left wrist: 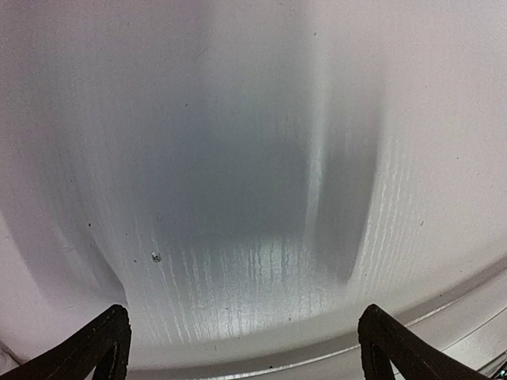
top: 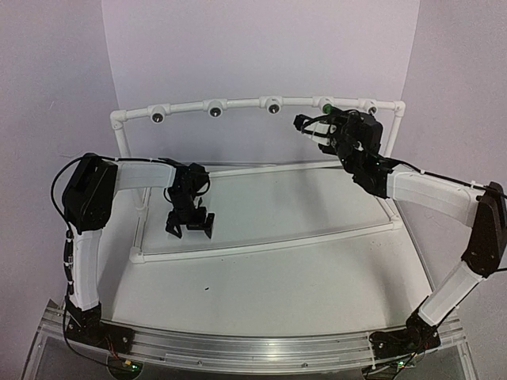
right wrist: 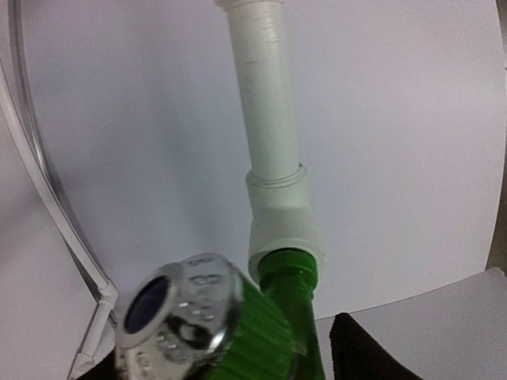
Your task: Install the water faucets
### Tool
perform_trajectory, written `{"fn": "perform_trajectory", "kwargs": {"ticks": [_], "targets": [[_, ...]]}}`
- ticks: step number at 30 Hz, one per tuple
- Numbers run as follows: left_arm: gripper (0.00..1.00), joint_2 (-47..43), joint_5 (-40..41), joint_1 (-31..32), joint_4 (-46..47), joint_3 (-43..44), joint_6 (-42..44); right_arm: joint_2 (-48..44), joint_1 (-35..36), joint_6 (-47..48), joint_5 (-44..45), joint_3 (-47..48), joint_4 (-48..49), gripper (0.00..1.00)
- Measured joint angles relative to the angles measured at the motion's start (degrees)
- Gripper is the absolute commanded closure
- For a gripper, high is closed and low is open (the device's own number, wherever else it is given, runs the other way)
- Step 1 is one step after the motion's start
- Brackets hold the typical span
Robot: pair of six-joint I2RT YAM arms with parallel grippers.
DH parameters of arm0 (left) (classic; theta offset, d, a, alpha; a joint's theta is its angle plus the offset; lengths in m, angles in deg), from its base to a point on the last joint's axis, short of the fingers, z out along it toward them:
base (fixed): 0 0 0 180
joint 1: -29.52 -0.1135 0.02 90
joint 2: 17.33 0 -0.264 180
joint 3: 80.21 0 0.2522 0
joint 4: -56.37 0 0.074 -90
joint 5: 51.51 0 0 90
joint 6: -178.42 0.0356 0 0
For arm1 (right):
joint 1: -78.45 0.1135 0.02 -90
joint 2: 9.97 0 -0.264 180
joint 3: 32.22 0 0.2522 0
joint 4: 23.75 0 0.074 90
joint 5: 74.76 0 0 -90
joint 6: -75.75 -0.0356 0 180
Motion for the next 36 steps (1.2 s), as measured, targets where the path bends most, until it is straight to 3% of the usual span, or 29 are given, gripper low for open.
{"fn": "perform_trajectory", "kwargs": {"ticks": [7,11,21,26,28,31,36], "targets": [[0.0,-0.86,0.19,-0.01,-0.06,-1.51,-0.05,1.84,-0.26,-7.35,1.54,2.46,1.97,0.57],[0.0,-0.88,0.39,-0.01,-0.03,-1.89,-0.05,1.87,-0.28,-14.3,2.32,2.97,1.32,0.6],[0.0,-0.9,0.39,-0.01,-0.04,-1.89,-0.01,-0.8,-0.52,-41.2,0.37,6.43,-13.38,0.64],[0.0,-0.9,0.39,-0.01,-0.04,-1.89,0.0,-2.04,-0.89,-59.09,-1.78,7.15,-18.5,0.66],[0.0,-0.9,0.39,-0.01,-0.04,-1.89,0.01,-2.44,-0.89,-64.43,-2.65,7.19,-19.87,0.63],[0.0,-0.9,0.39,-0.01,-0.04,-1.89,0.0,-2.81,-1.0,-70.15,-3.95,7.37,-21.27,0.52],[0.0,-0.9,0.39,-0.01,-0.02,-1.89,0.0,-2.83,-1.02,-71.48,-6.55,8.1,-22.09,0.36]]}}
